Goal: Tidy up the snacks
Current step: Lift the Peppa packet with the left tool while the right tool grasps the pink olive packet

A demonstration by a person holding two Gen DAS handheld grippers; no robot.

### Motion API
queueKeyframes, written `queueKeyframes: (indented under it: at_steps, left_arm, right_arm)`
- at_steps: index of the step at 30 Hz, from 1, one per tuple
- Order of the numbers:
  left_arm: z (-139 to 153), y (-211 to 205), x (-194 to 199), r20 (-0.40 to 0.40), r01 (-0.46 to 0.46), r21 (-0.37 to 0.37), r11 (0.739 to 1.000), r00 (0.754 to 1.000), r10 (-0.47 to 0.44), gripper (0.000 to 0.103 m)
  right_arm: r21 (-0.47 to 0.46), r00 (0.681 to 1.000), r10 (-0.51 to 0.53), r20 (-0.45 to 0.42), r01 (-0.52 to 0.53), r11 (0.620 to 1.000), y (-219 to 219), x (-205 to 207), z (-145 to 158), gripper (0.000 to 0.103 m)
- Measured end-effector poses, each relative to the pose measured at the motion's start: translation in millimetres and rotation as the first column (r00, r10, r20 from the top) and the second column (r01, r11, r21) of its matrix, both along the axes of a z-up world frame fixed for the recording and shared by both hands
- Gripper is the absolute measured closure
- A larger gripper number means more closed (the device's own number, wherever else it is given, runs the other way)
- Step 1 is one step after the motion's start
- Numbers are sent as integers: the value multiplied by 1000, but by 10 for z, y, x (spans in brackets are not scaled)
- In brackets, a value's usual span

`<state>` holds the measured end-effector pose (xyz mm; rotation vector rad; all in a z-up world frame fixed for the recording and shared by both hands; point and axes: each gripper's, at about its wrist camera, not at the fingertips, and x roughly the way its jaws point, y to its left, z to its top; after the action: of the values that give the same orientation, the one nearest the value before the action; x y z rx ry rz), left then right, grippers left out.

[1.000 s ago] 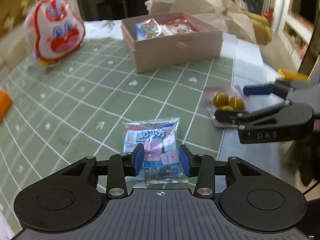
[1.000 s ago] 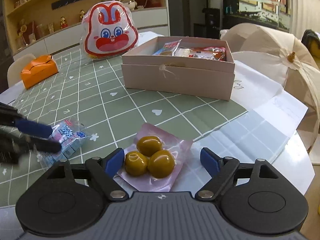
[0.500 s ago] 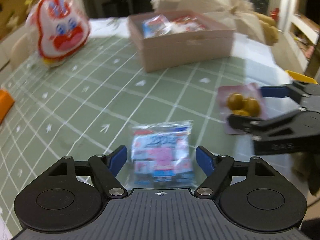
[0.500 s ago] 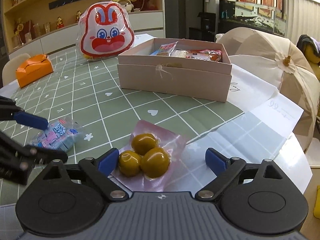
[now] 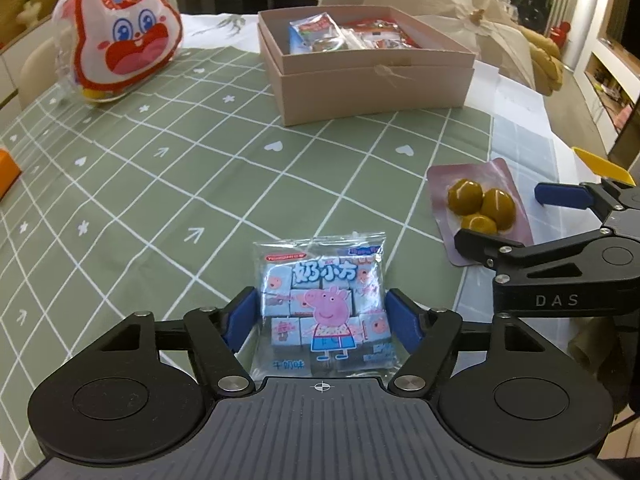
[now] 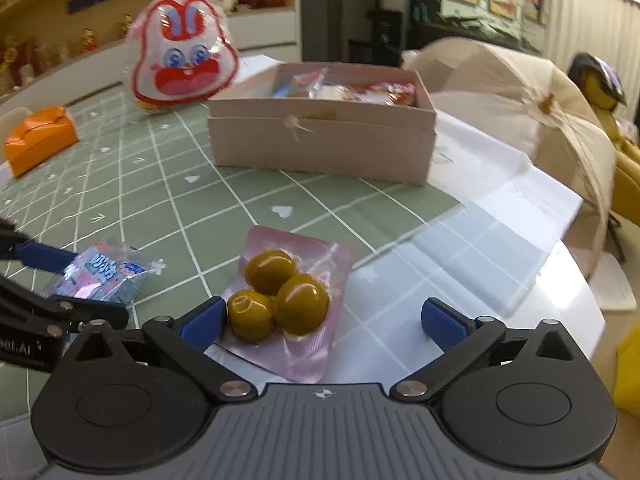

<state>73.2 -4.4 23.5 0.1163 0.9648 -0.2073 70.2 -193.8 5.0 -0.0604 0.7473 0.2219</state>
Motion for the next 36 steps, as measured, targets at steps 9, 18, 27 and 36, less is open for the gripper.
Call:
queueKeyframes:
  at_steps: [9,18,27,36]
  left_arm:
    - [19,26,-98,14,-46,-32,998,999,47,35]
    - [33,-58,-229,6,-68,-53,996,998,68,37]
    - [25,-72,-237,13,-88,-55,995,996,89,36]
    - [19,-54,-259,19,-82,-67,994,996,84,36]
  right_arm:
    - [-7,1000,14,-15,-15,1000,-4,-15,5,0]
    - [-2,998,56,34,-56,998,-334,-144,-27,1]
    - [42,989,143,22,-144,989,-209,-207,7,6]
    - [1,982,188,27,-188,982,-28,27,14,11]
